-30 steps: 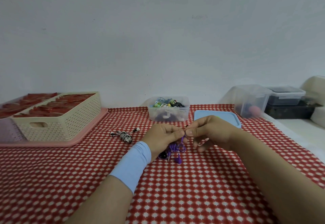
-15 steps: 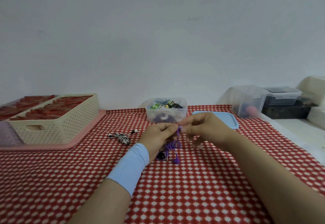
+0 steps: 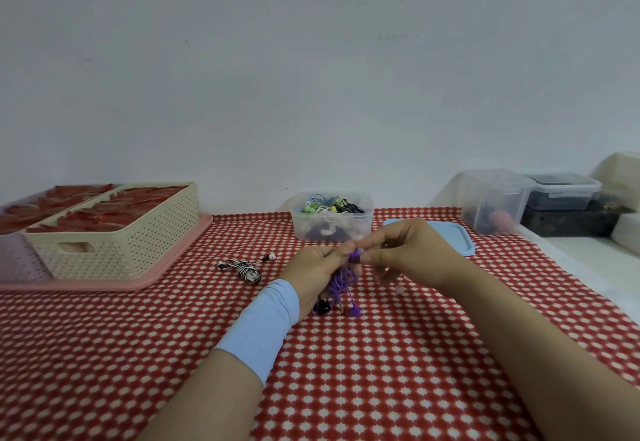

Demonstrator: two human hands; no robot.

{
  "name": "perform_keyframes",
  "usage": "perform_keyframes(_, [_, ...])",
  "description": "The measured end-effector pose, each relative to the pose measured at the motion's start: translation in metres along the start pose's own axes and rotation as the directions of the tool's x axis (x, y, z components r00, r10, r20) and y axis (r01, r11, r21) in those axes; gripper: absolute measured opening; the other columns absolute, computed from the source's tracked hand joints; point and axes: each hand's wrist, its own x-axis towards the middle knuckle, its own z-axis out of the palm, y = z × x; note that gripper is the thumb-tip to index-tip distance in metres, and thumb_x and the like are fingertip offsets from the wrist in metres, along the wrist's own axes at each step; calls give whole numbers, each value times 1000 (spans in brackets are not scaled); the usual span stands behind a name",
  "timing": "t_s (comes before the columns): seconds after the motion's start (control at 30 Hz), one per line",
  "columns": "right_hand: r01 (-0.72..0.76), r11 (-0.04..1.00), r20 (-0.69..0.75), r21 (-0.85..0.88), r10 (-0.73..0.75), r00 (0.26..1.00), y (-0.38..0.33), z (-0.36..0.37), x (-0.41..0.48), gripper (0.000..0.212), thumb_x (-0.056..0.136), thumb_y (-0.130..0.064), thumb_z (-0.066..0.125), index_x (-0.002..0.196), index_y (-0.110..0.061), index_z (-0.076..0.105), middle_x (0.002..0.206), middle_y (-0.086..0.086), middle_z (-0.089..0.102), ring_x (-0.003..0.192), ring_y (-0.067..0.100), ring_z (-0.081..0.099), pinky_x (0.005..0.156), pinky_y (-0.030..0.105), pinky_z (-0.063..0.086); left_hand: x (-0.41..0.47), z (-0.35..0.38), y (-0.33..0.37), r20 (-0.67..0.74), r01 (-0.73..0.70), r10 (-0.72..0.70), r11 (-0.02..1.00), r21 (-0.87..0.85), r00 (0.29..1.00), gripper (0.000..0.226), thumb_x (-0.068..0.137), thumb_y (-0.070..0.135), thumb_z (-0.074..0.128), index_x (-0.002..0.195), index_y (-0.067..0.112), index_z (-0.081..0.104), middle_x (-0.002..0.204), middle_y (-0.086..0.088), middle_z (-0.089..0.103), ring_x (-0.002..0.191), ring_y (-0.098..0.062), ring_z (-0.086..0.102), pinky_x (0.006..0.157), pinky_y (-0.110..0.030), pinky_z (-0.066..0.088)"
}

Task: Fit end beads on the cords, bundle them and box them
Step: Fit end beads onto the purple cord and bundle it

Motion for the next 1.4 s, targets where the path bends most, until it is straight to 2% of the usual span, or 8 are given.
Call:
perform_keyframes(0.13, [0,1000,-33,-5,0,999,0,2,1,8,86,-8,78,93,-11,82,79,16,76,62,25,67,60,38,60,0,0,1,15,22,-22,1000,-13,1000,28,96,36,57,99,12,72,77,-3,75,65,-9,67,63,-25,53])
perform_keyframes(0.43, [10,998,-58,55,-6,998,0,4,0,6,87,-7,76,89,-6,82,73,10,76,62,22,66,61,36,61,2,-2,-3,19,6,-6,1000,11,1000,25,92,37,63,89,16,77,79,-3,74,77,-18,63,94,-45,49])
perform_keyframes(0.53, [-24,991,-38,135,29,999,0,4,0,8,88,-6,75,93,-6,81,76,16,74,62,23,64,57,34,59,3,-2,-4,20,-8,8,1000,-6,1000,24,91,35,64,94,14,76,81,-2,74,79,-16,63,88,-40,51])
perform_keyframes(0.73, [-154,902,56,404,144,988,0,1,-1,21,99,-11,59,110,-3,74,73,8,71,56,19,63,46,25,51,3,-5,-3,60,-35,39,998,-59,997,18,88,28,67,93,13,77,80,0,71,74,-12,61,78,-32,53])
perform_keyframes(0.93, [-190,888,82,418,172,982,3,0,0,28,70,-12,75,97,-3,78,77,12,72,65,16,65,56,28,59,4,-5,-6,54,-57,58,998,-24,997,20,89,24,67,99,8,75,85,-11,70,82,-22,62,89,-40,54])
perform_keyframes(1.07, [-244,876,139,416,204,969,3,-3,0,29,70,-12,74,97,-3,77,72,9,70,63,13,64,55,27,60,4,-5,-7,67,-68,70,997,-26,995,17,89,23,68,96,10,76,78,-7,68,76,-19,62,79,-34,55])
perform_keyframes(1.23, [-305,858,197,413,242,950,1,-4,0,29,71,-12,73,98,-3,76,69,8,69,62,12,65,54,27,60,2,-3,-6,100,-80,85,995,-55,991,25,77,29,72,94,12,77,92,-17,71,88,-29,64,92,-48,53])
perform_keyframes(1.4, [-332,861,238,385,255,937,-3,-5,-2,30,72,-12,72,100,-2,75,66,6,69,59,10,66,53,27,60,0,-3,-3,110,-126,129,991,-36,985,27,72,28,73,93,11,77,88,-11,74,86,-24,67,86,-41,57])
